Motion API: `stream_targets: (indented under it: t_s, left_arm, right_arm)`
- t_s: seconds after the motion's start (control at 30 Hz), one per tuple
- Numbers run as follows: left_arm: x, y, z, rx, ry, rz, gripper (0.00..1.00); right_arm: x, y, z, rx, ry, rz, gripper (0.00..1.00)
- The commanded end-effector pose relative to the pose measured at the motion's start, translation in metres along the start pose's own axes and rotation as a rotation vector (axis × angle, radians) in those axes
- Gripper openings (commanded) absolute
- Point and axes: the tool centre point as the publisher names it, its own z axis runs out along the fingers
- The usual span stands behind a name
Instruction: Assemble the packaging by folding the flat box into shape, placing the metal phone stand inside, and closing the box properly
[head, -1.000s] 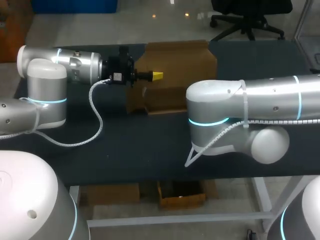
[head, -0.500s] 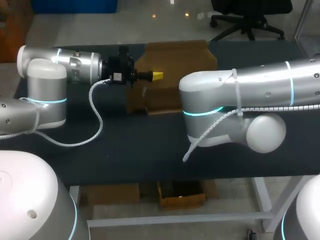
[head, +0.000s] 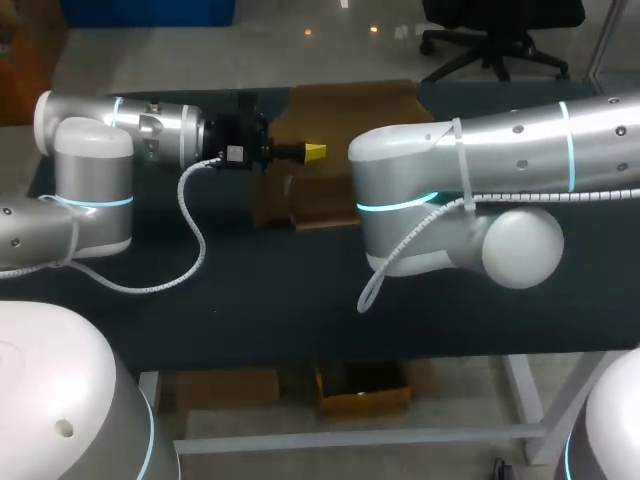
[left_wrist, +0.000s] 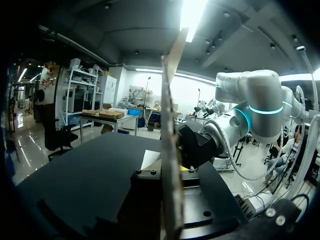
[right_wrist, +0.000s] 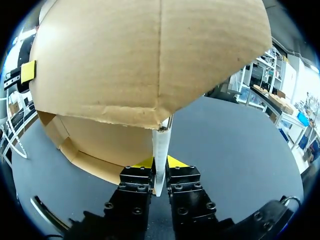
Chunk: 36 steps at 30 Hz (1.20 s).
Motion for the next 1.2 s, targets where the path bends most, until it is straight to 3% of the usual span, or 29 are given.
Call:
stream_targets:
  t_s: [0.03, 0.4, 0.43, 0.5, 0.53, 0.57, 0.9, 1.2]
  left_arm:
    - [-0.001, 0.005, 0.002, 0.0, 0.003, 0.001, 0.0]
    - [-0.001, 0.005, 0.002, 0.0, 0.003, 0.001, 0.0]
    - [-0.001, 0.005, 0.002, 0.0, 0.003, 0.001, 0.23]
    - [0.0, 0.001, 0.0, -0.01, -0.006, 0.033, 0.48]
    - [0.0, -0.001, -0.001, -0.015, -0.012, 0.053, 0.82]
    - [0.001, -0.004, -0.003, -0.024, -0.024, 0.081, 1.0]
    - [0.007, -0.017, -0.02, -0.09, -0.076, 0.27, 1.0]
    - [0.012, -0.015, -0.038, -0.156, -0.117, 0.39, 1.0]
  right_arm:
    - [0.007, 0.0, 0.008, 0.04, -0.006, -0.001, 0.0]
    - [0.006, 0.002, 0.006, 0.087, -0.069, -0.019, 0.0]
    - [0.006, 0.003, 0.006, 0.095, -0.081, -0.019, 0.0]
    - [0.006, 0.003, 0.005, 0.097, -0.087, -0.019, 0.0]
    - [0.006, 0.003, 0.004, 0.096, -0.087, -0.019, 0.0]
    - [0.006, 0.004, 0.004, 0.095, -0.09, -0.017, 0.0]
    - [-0.001, 0.005, -0.008, 0.074, -0.04, 0.006, 0.0]
    - [-0.012, 0.003, -0.02, 0.097, 0.068, 0.008, 0.0]
